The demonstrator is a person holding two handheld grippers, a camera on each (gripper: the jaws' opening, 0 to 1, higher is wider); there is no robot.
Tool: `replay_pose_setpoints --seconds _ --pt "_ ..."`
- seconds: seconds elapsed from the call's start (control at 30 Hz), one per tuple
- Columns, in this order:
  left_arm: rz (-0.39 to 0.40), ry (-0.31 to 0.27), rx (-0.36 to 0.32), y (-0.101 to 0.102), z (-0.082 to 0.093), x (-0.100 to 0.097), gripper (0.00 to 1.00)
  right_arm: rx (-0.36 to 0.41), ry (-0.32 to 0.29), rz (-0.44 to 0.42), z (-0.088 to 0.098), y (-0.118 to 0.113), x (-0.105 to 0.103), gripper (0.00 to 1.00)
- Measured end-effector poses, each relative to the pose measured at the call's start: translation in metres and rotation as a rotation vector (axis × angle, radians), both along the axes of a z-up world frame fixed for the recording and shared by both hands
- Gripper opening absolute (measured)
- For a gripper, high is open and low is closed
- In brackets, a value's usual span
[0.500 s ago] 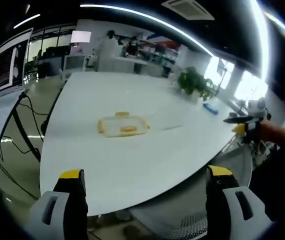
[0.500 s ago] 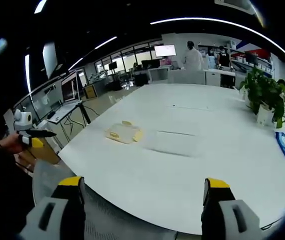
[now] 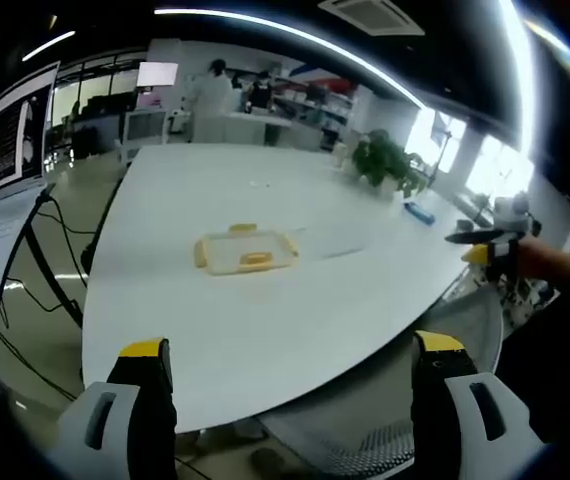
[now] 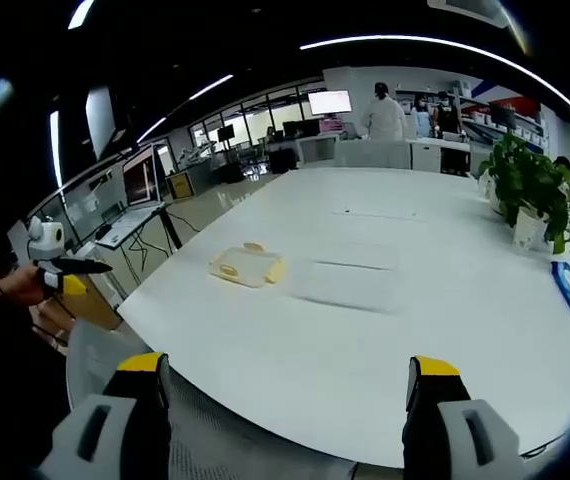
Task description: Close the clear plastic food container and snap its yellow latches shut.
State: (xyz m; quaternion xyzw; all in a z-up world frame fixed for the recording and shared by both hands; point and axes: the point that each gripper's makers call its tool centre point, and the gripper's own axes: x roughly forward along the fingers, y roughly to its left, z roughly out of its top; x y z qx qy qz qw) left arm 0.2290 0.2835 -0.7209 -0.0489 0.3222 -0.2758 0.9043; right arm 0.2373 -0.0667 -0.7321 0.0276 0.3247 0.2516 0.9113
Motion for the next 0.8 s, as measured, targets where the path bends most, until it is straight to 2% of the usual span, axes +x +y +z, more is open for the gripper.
replay_pose_setpoints --seconds 0.1,0.8 --pt "-0.002 0.001 0.017 0.005 -0.002 -0.001 0.98 0.005 -0.001 -0.002 0.000 0.002 -0.001 1.00" --pt "0.049 0.003 0.004 0.026 -0.005 -0.001 0.98 0.014 0.007 0.004 0.002 0.013 -0.002 1.00"
